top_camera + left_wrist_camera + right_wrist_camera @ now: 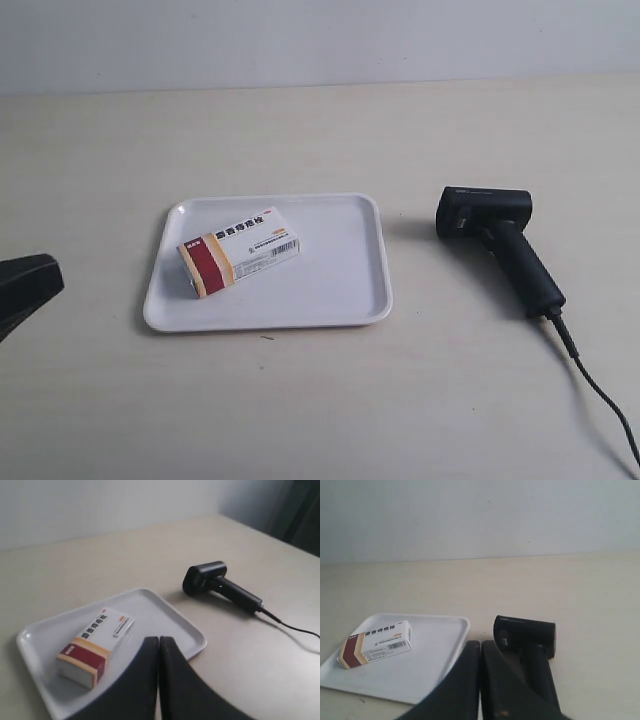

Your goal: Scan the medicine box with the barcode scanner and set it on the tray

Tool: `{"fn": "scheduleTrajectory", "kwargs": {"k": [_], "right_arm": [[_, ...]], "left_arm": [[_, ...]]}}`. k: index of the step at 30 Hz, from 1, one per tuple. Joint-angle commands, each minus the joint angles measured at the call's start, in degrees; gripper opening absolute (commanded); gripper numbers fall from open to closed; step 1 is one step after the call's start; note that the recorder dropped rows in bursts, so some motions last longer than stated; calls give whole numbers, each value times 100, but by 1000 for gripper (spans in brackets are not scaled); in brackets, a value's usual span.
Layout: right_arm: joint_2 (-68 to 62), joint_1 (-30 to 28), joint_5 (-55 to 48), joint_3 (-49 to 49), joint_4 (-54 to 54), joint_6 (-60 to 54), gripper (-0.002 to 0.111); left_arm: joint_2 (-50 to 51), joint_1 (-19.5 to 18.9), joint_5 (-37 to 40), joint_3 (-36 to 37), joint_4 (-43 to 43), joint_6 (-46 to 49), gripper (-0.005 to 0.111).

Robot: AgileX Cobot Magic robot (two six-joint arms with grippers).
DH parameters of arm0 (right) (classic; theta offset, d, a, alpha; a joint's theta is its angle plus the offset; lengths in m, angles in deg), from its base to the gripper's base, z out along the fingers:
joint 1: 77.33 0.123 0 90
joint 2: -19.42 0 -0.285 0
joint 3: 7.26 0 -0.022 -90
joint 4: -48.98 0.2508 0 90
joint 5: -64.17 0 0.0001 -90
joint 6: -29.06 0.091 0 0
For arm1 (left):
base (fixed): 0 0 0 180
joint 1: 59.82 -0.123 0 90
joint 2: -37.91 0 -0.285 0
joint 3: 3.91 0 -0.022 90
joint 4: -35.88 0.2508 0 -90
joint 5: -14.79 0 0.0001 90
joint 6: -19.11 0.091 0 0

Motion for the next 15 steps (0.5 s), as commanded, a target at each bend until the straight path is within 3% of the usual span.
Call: {"fn": "scheduleTrajectory", "kwargs": {"k": [1,4,7,11,15], "right_arm": [[97,-27,-138,-6,10,25,1],[97,-27,-138,-6,10,25,1],[97,-27,-138,-6,10,25,1],[97,-27,-141,-6,-5,25,1],[97,-27,-141,-6,-5,25,1]], "left_arm": [[-869,16,-785,311,15,-51,3],[-1227,16,-1155,324,555,135,3],[-1495,16,-762,324,622,1193,3],[-1978,-45,1185,324,-1244,1668,3],[-2882,-676,2750,427,-2182,1728,3]]}}
